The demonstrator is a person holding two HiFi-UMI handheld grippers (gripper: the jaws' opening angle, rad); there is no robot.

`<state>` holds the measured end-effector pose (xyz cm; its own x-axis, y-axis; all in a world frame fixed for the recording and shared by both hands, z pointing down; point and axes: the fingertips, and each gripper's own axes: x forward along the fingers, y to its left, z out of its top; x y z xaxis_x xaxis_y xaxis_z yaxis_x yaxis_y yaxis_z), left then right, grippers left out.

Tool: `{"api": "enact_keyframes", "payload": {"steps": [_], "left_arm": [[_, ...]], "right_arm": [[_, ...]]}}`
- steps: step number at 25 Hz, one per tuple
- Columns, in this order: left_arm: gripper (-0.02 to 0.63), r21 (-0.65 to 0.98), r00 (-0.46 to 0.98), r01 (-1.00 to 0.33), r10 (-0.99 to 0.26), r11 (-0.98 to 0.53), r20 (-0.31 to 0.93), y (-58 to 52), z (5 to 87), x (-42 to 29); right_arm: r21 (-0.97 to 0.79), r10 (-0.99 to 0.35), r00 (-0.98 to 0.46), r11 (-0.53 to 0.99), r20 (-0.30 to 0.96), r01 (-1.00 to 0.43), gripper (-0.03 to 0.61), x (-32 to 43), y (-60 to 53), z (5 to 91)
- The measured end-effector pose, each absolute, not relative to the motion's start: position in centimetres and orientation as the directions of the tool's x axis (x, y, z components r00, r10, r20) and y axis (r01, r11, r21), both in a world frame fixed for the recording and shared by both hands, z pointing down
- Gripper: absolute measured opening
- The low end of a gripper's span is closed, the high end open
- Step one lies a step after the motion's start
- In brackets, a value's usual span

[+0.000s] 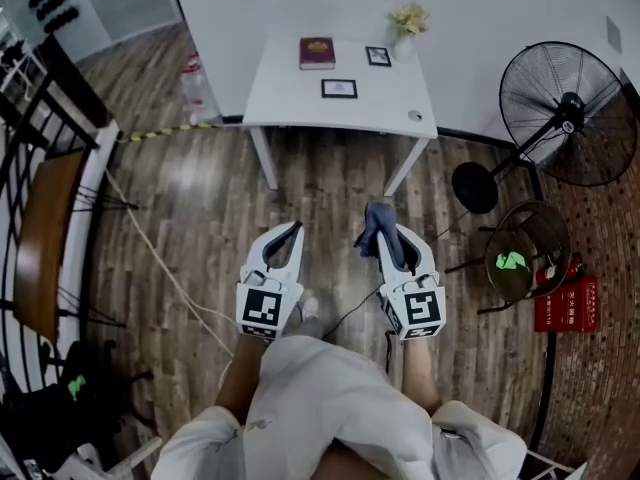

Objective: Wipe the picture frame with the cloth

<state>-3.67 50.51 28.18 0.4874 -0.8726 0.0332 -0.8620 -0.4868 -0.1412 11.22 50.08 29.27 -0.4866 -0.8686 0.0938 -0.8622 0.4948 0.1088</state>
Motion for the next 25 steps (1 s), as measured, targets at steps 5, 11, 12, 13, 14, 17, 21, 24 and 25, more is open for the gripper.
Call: {"api": "enact_keyframes", "payload": {"steps": [5, 11, 12, 13, 14, 17, 21, 24, 25], "left_arm": [[0.020, -0.135, 0.505, -0.852, -0.862, -0.506, 0.045, 44.9, 28.3, -5.4], [0.020, -0.127, 0.528, -0.839, -0.848, -0.530, 0.045, 39.9, 28.7, -6.4], [0.020, -0.120, 0.528, -0.839, -0.848, -0.530, 0.054, 39.3, 28.9, -6.5], [0.020, -0.115, 0.528, -0.839, -0.847, -0.531, 0.059, 38.8, 29.1, -6.5], [0.020, -0.112, 0.531, -0.838, -0.845, -0.534, 0.061, 38.3, 29.2, -6.5], [0.020, -0.109, 0.539, -0.833, -0.840, -0.543, 0.063, 37.0, 29.5, -6.7], [0.020, -0.106, 0.535, -0.836, -0.842, -0.539, 0.064, 34.8, 29.8, -6.5], [0.020, -0.106, 0.531, -0.838, -0.845, -0.535, 0.065, 33.1, 29.9, -6.4], [0.020, -0.105, 0.527, -0.841, -0.848, -0.530, 0.064, 32.4, 30.0, -6.4]], "right_arm": [[0.118, -0.881, -0.462, 0.472, 0.101, -0.874, 0.072, 9.5, 44.9, 29.1], [0.127, -0.892, -0.437, 0.449, 0.113, -0.884, 0.072, 8.3, 40.4, 29.5], [0.126, -0.893, -0.435, 0.448, 0.117, -0.885, 0.072, 8.2, 40.0, 29.5], [0.126, -0.893, -0.434, 0.447, 0.119, -0.886, 0.072, 8.1, 39.5, 29.6], [0.125, -0.893, -0.434, 0.447, 0.120, -0.886, 0.072, 8.0, 39.1, 29.6], [0.122, -0.894, -0.431, 0.445, 0.125, -0.887, 0.072, 7.6, 37.7, 29.9], [0.124, -0.890, -0.437, 0.452, 0.134, -0.883, 0.072, 7.6, 35.3, 30.4], [0.120, -0.886, -0.444, 0.459, 0.135, -0.880, 0.072, 7.5, 33.3, 30.5], [0.120, -0.884, -0.446, 0.462, 0.136, -0.879, 0.072, 7.5, 32.5, 30.6]]}}
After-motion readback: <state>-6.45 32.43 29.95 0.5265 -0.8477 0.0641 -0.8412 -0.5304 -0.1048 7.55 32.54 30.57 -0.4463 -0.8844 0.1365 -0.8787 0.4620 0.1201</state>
